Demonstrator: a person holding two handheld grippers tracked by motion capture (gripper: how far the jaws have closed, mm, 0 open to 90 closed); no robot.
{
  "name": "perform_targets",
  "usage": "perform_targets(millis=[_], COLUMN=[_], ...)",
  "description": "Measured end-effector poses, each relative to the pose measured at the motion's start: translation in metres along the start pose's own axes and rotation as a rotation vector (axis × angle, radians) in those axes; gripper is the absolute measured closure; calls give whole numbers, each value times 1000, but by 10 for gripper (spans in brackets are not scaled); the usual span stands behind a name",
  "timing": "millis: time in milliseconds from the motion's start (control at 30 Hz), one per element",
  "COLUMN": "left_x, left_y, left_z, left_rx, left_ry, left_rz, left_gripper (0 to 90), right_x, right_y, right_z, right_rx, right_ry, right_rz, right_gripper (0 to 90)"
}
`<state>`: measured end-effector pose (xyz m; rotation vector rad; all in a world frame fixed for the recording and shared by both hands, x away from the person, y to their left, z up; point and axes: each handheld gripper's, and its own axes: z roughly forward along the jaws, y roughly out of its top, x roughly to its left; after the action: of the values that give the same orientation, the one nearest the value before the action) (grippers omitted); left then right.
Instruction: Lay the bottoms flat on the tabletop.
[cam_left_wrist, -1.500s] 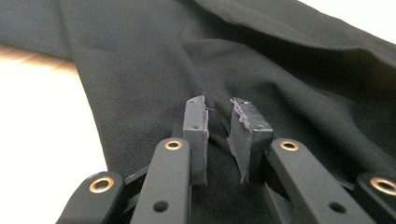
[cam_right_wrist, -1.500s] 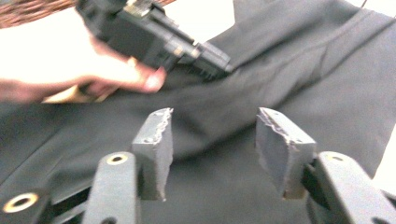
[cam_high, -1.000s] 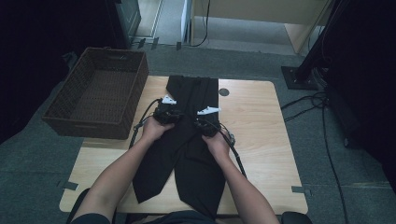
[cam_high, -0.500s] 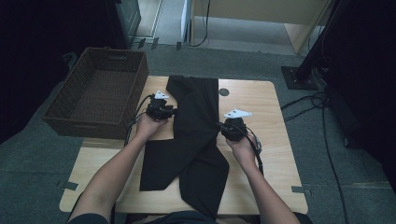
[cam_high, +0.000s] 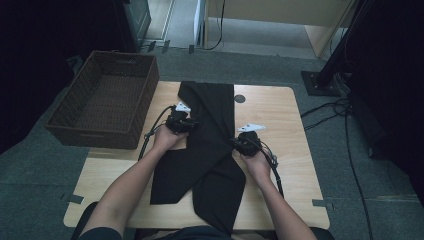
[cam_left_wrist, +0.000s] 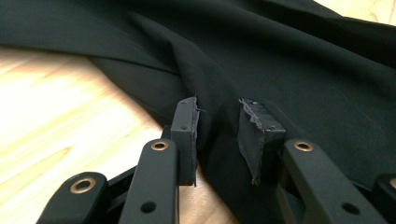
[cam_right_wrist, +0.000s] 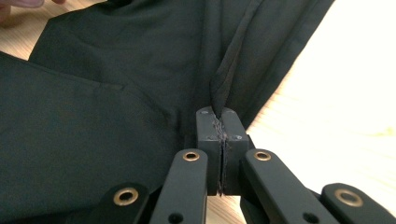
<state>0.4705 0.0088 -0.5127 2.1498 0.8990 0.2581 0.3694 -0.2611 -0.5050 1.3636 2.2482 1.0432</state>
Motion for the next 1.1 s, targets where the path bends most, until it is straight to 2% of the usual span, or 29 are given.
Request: perform_targets(millis=[67, 233, 300, 367, 533, 567, 667, 733, 800, 900, 933, 1033, 1100], left_x=[-1, -5, -7, -6, 10, 11, 12, 12, 13, 13, 13, 11, 10], left_y=[0, 1, 2, 2, -1, -2, -2, -2, -2, -2, -2, -3, -5], left_z=[1, 1, 0, -1, -6, -6, -7, -7, -7, -8, -8, -10, -12], left_rx=[4, 15, 34, 39, 33, 30, 26, 27, 26, 31, 34, 39, 33], left_ry=[13, 44, 88, 95, 118, 113, 103, 100, 99, 91, 88, 71, 61], left_rz=[20, 59, 102, 109, 55, 40, 30, 33, 26, 11, 7, 0, 1], left_gripper=[705, 870, 890, 895, 895, 895, 894, 894, 892, 886, 883, 867, 845], right_x=[2, 6, 6, 5, -5, -6, -5, 2, 12, 31, 38, 58, 67], right_y=[0, 1, 1, 1, 2, 2, 3, 5, 10, 18, 19, 15, 9], right_z=[3, 7, 7, 7, 6, 7, 9, 4, -4, -12, -11, 4, 17], right_rx=[1, -4, -7, -12, -23, -27, -31, -62, -113, -162, -160, -102, -57], right_ry=[1, 4, 2, -6, -30, -35, -42, -31, -25, 26, 57, 130, 146], right_rz=[-1, -2, -2, -3, 11, 12, 27, 15, -19, -37, -41, -66, -85], right_gripper=[893, 890, 889, 888, 880, 865, 767, 703, 662, 617, 604, 568, 554])
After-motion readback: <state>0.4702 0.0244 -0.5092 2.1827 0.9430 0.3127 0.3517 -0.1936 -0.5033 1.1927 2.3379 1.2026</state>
